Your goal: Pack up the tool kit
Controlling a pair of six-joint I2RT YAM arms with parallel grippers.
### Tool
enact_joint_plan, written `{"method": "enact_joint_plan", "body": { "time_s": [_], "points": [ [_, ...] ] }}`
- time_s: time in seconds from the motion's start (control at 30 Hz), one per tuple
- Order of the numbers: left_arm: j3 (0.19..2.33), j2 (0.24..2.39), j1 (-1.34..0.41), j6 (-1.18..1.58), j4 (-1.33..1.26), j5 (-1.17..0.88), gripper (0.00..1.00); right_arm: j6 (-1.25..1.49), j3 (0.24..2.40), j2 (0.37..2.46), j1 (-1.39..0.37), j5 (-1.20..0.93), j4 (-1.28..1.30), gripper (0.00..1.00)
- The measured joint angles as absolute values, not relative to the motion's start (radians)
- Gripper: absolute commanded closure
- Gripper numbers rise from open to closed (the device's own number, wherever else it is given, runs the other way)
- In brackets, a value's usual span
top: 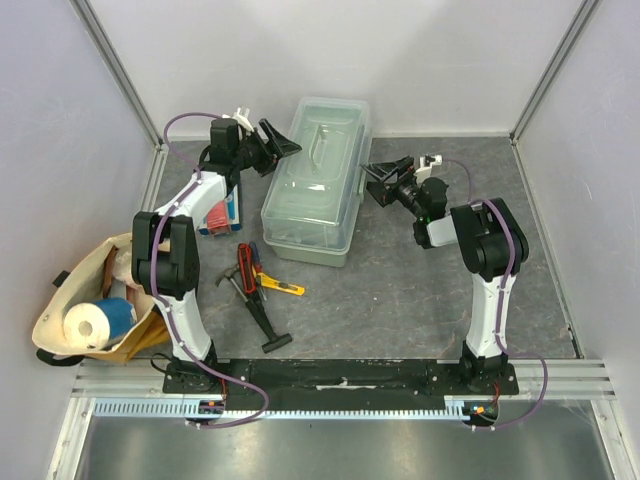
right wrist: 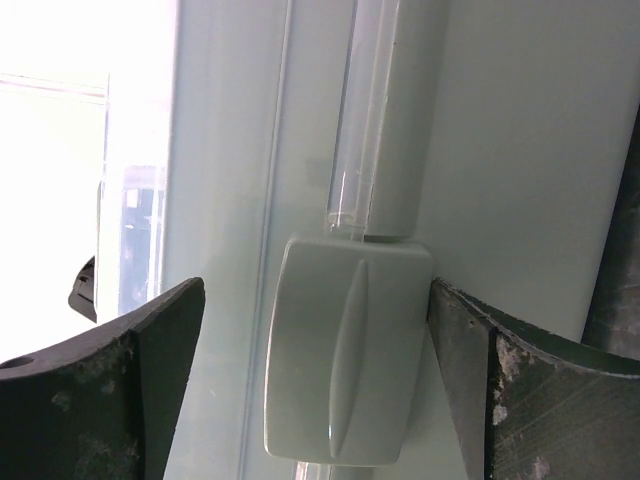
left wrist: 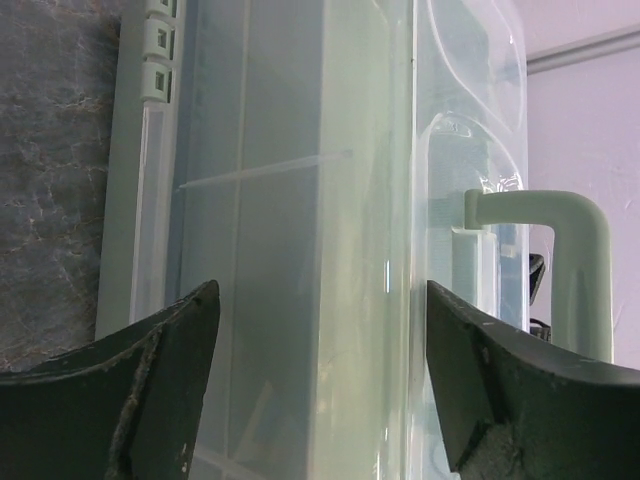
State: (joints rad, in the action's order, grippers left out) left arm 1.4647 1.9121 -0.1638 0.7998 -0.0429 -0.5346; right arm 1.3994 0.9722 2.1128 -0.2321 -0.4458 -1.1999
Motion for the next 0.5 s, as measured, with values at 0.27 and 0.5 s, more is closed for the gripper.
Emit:
{"method": "enact_joint_plan", "body": {
  "time_s": [0.27,0.5],
  "points": [
    [1.466,1.913,-0.165,0.802,-0.038,-0.529,0.07,1.415,0.986,2.156,-0.229,-0.448,-1.248,0.02],
    [1.466,1.916,-0.166,0.802,-0.032,-0.534,0.14,1.48,0.94,2.191,-0.227,-0.483,-1.316,0.02]
  ]
}}
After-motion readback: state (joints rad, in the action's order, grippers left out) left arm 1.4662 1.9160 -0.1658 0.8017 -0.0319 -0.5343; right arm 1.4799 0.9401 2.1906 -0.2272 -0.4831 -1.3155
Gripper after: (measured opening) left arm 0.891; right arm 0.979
